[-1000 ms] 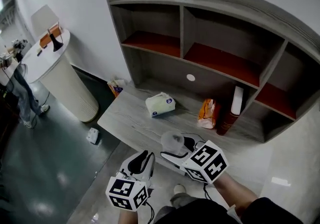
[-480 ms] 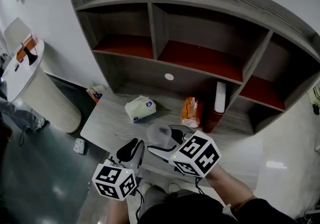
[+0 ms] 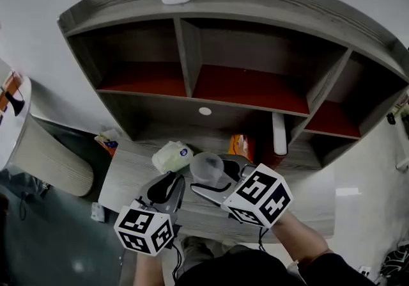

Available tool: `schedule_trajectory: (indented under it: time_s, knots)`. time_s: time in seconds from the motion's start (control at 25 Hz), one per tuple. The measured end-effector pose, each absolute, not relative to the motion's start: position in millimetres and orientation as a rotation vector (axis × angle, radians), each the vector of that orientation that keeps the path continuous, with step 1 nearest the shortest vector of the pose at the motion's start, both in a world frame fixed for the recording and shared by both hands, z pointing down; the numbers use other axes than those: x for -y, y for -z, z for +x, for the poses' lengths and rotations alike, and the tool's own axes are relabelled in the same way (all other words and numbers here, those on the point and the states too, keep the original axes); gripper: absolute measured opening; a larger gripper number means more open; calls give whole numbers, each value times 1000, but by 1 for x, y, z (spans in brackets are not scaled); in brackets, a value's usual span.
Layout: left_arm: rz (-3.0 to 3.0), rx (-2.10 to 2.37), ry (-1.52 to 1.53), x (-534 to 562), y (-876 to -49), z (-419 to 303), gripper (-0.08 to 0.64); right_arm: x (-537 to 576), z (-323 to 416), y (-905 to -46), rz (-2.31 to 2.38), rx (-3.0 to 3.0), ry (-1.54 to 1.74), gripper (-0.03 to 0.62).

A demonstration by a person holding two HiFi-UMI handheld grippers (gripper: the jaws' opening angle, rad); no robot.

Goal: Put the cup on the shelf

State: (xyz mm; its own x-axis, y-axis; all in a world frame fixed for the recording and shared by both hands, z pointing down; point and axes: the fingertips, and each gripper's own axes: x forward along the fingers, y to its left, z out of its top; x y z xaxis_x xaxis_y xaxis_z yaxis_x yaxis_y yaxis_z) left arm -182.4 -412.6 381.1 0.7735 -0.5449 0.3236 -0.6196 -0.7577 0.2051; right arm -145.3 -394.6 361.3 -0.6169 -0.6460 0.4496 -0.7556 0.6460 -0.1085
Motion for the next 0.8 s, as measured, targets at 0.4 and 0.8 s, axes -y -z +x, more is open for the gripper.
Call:
schedule_trajectory:
  time_s: [0.4,0.8]
  knots:
    - [2791,610,-316,468,-349,-157,78,453,-123,-303,1386,2407,-315,288]
    - [2885,307,-351,483,-340,-117,77,479,-87,-258,1588,2283,-234,288]
